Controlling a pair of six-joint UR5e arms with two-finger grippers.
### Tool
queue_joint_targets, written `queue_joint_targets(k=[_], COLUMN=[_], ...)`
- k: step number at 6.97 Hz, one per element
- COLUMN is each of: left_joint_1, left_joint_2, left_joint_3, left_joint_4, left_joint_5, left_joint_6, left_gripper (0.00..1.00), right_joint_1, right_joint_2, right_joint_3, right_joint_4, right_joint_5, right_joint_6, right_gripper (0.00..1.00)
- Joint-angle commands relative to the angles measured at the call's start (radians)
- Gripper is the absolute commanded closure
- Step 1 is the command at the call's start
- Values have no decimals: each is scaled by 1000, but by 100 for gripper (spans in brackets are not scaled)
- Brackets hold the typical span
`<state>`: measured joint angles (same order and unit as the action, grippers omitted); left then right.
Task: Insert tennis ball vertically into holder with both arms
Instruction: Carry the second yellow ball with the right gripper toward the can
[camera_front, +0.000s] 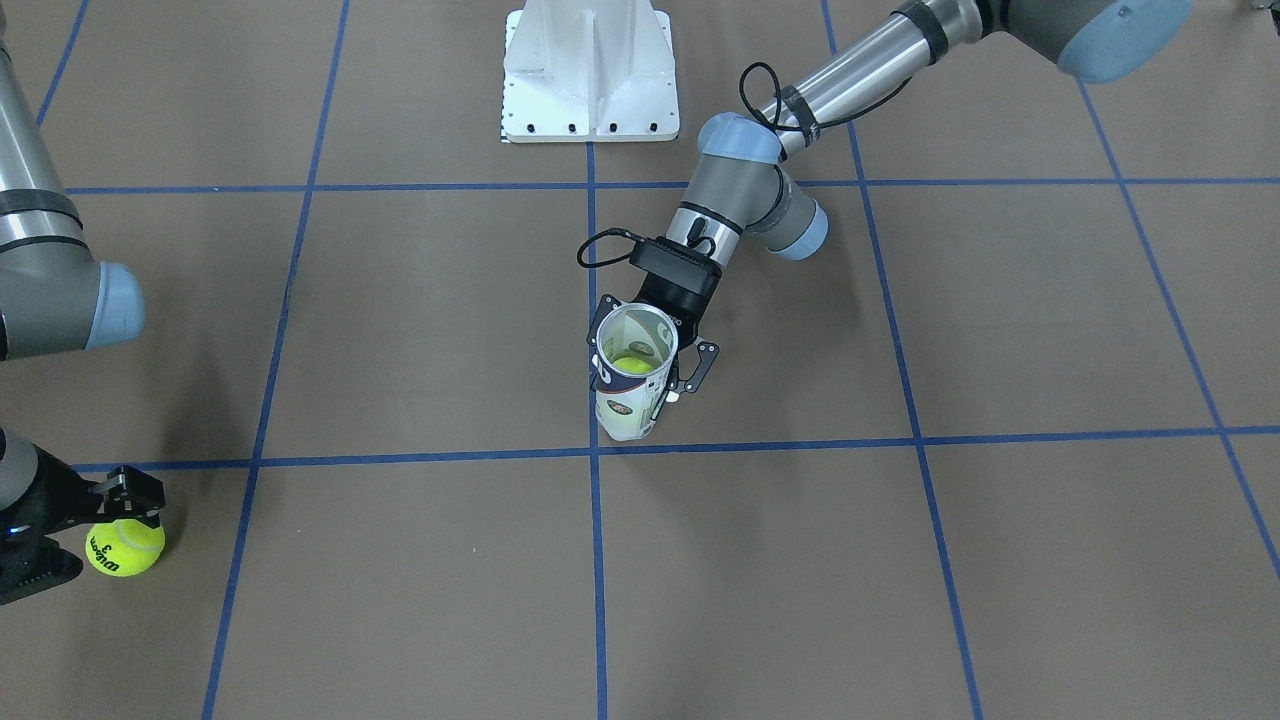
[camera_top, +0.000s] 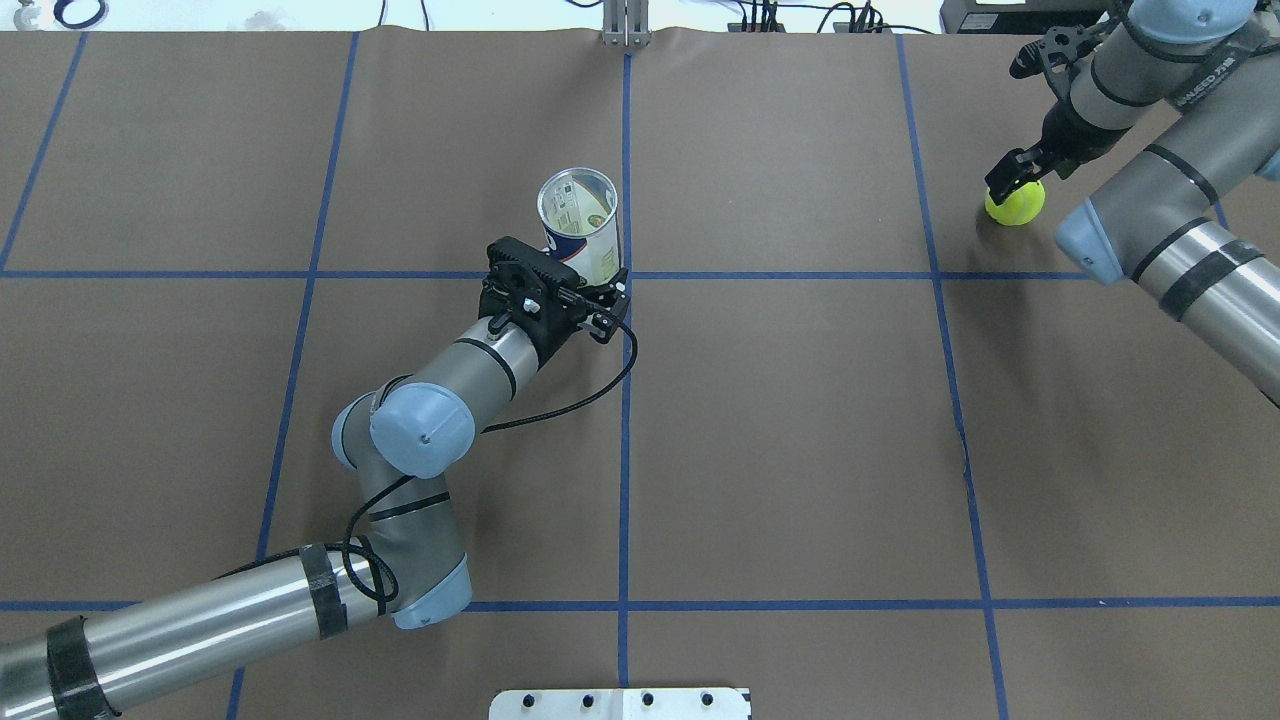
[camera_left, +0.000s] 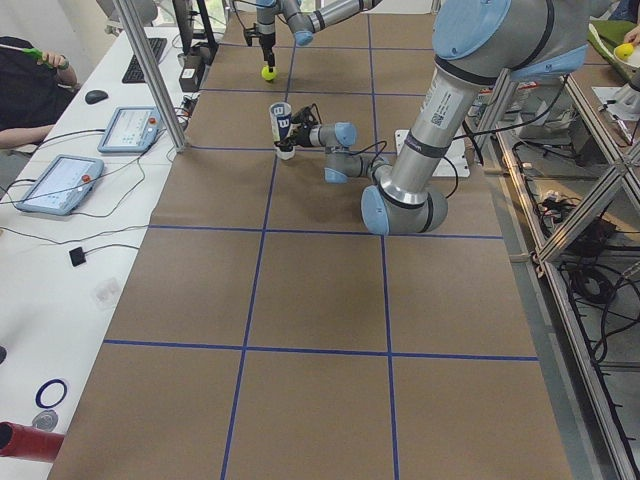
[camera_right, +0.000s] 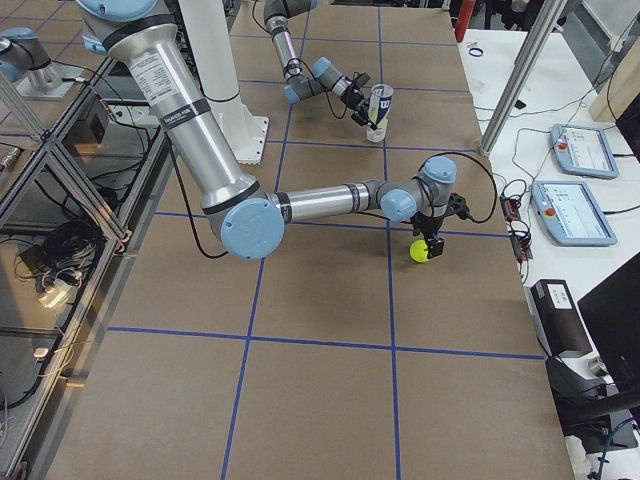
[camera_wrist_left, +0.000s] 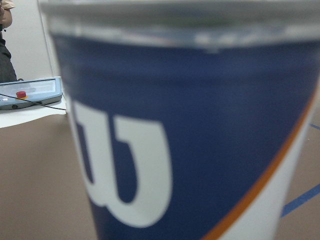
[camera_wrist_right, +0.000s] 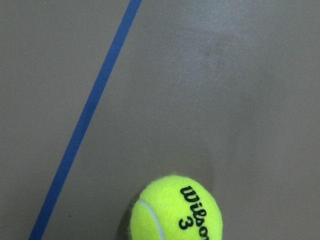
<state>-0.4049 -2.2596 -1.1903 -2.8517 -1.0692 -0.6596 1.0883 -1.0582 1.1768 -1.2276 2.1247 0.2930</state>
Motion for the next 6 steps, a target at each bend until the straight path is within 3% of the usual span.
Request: queue_joint_targets(k=[1,3,4,5,6], left_joint_1=[0,-3,-3,-3,-3], left_joint_2=[0,0,0,0,0], left_joint_3=[-2,0,0,0,0], left_joint_4=[0,0,0,0,0], left_joint_5=[0,0,0,0,0], left_joint_6=[0,2,2,2,2], left_gripper=[24,24,24,24,24], right_joint_1=[-14,-24,-24,-22,-10], right_joint_2=[3,1,1,3,12], right_joint_3=[-13,-19,-19,-19,-19], right_joint_4=[0,0,-1,-3,-1], right_joint_5=[-9,-9,-8,-5,0], right_joint_6=[0,0,0,0,0], right_gripper=[0,0,8,67,100])
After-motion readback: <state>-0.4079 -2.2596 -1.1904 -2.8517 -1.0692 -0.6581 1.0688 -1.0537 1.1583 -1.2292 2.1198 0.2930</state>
